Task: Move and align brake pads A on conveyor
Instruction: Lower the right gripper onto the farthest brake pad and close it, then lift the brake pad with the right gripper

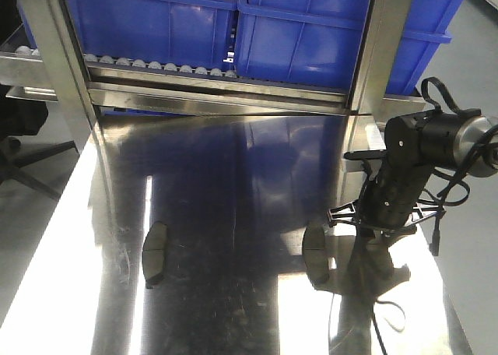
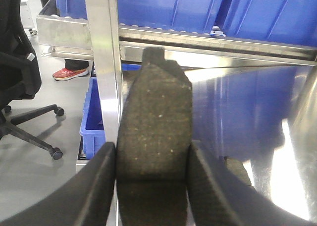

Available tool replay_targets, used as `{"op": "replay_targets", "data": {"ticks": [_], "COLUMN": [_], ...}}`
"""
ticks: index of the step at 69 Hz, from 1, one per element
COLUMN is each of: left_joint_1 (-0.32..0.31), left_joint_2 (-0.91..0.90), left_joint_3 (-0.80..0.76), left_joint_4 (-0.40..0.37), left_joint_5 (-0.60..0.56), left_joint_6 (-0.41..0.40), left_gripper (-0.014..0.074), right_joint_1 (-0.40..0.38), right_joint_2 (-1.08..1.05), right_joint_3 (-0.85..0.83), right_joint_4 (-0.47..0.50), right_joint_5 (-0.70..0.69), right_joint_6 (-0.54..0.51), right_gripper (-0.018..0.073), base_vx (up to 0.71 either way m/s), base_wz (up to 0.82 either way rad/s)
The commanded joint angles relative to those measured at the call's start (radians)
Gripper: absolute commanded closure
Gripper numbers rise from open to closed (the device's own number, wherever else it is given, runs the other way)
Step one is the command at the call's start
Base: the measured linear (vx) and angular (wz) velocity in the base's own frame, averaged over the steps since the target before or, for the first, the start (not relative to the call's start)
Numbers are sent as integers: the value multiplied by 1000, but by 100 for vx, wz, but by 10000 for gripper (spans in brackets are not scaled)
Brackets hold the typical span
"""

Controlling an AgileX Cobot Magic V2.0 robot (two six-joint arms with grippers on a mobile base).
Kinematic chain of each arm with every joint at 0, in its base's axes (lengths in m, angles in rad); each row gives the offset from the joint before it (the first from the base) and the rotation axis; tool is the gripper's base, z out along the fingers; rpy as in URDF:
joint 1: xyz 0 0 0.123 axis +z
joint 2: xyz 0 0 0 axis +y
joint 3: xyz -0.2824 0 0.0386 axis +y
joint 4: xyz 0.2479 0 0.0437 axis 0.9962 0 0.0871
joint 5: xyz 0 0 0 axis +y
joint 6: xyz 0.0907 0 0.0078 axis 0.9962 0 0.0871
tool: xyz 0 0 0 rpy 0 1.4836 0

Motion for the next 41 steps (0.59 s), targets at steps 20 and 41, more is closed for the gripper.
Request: {"op": "replay_targets", "data": {"ticks": [20, 41], "left_joint_1": [-6, -6], "left_joint_2": [4, 4], "left_joint_3": [-29, -29], "left_joint_4": [-10, -10], "left_joint_5": [-96, -96], "left_joint_6": [-3, -3], "left_gripper": [602, 602], "right_joint_1": [-69, -80], "right_joint_2": [-163, -511], "right_joint_3": [-20, 40], "right_joint_4": [-8, -57], "right_joint_5": [4, -58], "right_joint_6": [-32, -16], "right_gripper": [568, 564], "base_vx": [0, 0], "base_wz": [0, 0]}}
